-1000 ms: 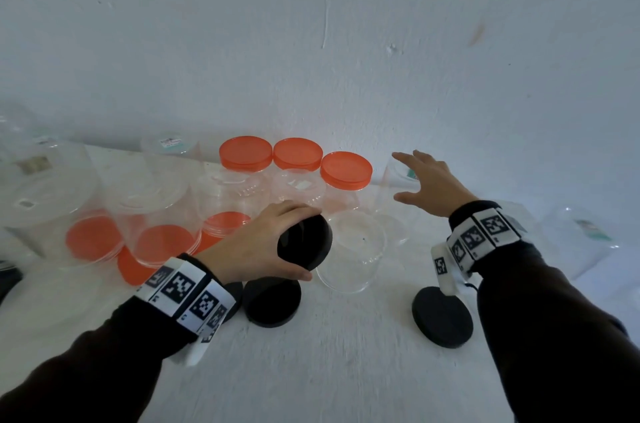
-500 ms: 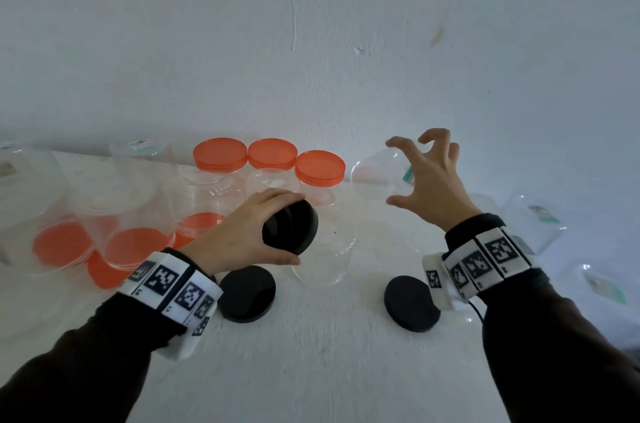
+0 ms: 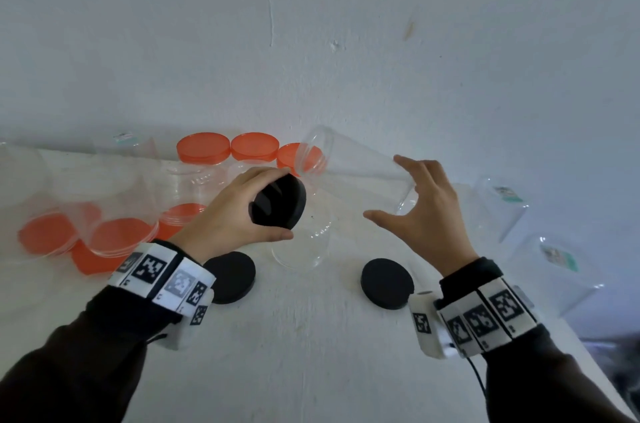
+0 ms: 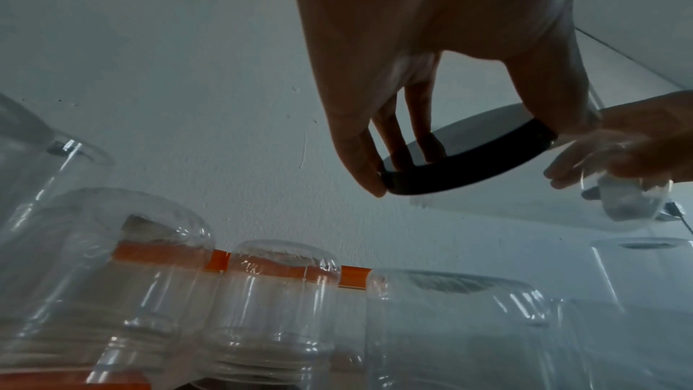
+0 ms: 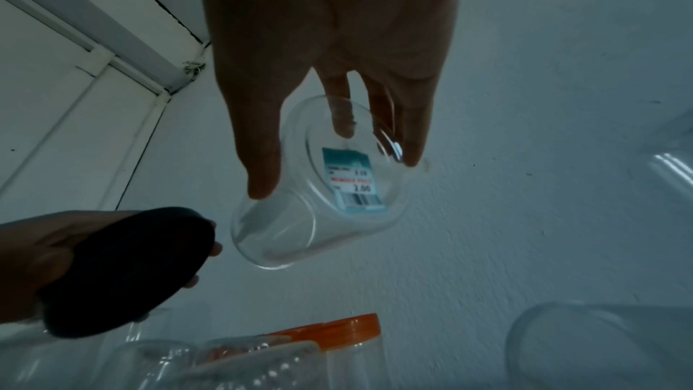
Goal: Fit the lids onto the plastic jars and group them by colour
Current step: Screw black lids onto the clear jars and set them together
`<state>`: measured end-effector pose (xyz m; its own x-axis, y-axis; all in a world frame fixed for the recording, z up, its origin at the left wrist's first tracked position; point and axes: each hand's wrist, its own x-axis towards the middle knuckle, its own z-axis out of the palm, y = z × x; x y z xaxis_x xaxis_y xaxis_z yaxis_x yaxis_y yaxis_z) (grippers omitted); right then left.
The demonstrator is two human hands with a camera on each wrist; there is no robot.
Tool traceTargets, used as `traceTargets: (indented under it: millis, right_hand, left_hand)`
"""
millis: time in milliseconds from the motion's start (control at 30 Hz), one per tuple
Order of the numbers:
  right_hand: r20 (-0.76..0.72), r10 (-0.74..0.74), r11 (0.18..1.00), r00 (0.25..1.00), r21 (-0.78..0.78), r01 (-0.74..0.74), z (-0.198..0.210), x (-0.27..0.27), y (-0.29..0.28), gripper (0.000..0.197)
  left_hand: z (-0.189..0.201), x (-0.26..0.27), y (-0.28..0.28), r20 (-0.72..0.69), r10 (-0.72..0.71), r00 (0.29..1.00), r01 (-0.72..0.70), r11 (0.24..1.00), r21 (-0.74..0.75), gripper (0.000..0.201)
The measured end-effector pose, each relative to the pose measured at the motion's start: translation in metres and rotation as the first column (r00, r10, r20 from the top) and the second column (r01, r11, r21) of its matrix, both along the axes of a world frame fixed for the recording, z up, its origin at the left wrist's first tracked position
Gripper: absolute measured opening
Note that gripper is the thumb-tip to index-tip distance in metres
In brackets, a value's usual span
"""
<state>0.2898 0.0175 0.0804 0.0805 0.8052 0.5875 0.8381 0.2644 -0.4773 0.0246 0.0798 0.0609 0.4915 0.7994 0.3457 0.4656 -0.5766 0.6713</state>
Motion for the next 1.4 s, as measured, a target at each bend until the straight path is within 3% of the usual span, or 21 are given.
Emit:
traceTargets:
  millis: [233,333,667,833,1133,1233,1400]
  right_hand:
    - [-0.230,0.005,0.985,0.973,-0.165,-0.044,-0.023,-0.006,-0.018,0.071]
    - [-0.297,0.039,0.964,0.954,-0.241,-0.114,-0.032,-0.006,-0.024,0.076]
    - [-0.299,0.123,0.871,0.946,-0.424,-0.248,-0.062,-0.010,-0.029,0.085]
    - [-0.260,0.199,0.784,0.945,-0.537,-0.313,-0.070,-0.016,-0.029,0.082]
    - [-0.356,0.269,0.641,0.895,-0.628,-0.442,-0.075,-0.020,-0.022,0.089]
    - [-0.404,0.269,0.623,0.874,-0.619,-0.478,-0.075,-0.019,-0.021,0.091]
    - [-0.405,0.268,0.629,0.874,-0.614,-0.477,-0.078,-0.017,-0.019,0.078]
  left_hand:
    - [-0.002,-0.005,-0.015,0.056,0.040,0.998,-0.042,0.998,0.038,0.087]
    - [-0.003,-0.008,-0.019,0.079,0.066,0.995,-0.069,0.997,0.031,0.091]
    - [0.002,-0.009,-0.031,0.167,0.114,0.979,-0.127,0.989,0.072,0.074]
    - [0.004,-0.005,-0.034,0.181,0.085,0.980,-0.101,0.992,0.080,0.063]
    - [0.002,0.007,-0.032,0.208,0.041,0.977,-0.047,0.999,0.024,0.070]
    - [0.003,0.011,-0.032,0.195,0.031,0.980,-0.035,0.999,0.017,0.075]
    - [0.005,0.019,-0.035,0.177,-0.018,0.984,0.011,0.999,0.039,0.070]
